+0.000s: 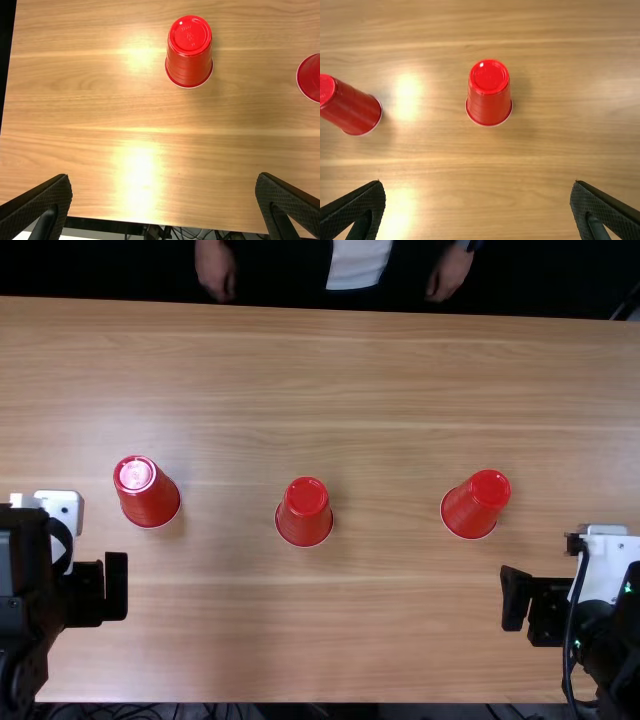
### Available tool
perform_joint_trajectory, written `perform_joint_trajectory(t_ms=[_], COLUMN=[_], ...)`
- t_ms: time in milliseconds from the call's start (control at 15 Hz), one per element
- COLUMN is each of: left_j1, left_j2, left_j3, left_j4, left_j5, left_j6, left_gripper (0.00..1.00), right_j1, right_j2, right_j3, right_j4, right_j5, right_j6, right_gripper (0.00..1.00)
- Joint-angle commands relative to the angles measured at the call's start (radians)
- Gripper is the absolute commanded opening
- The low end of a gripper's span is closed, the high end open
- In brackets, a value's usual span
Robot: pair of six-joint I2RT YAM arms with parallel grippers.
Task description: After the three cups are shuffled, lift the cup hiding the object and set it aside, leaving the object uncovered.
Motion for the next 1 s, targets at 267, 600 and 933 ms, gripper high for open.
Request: perform_joint_trajectory(t_ms=[267, 600, 933], left_j1=[0.002, -0.001, -0.006], left_j2=[0.056, 0.058, 0.059], left_j3=[0.025, 0.020, 0.003], left_j4=[0.001, 0.001, 0.001], left_j5=[-0.004, -0.002, 0.009], left_j6=[-0.016, -0.016, -0.014], left_gripper=[1.00, 1.00, 1.00], right_j1=[0.264, 0.468, 0.601], right_j2=[0.212, 0.397, 0.551], right_j3=[0.152, 0.273, 0.276], right_j4=[-0.010, 0.016, 0.209], right_j5=[-0.003, -0.007, -0.046], right_j6=[0.002, 0.007, 0.081], right_gripper=[1.00, 1.00, 1.00])
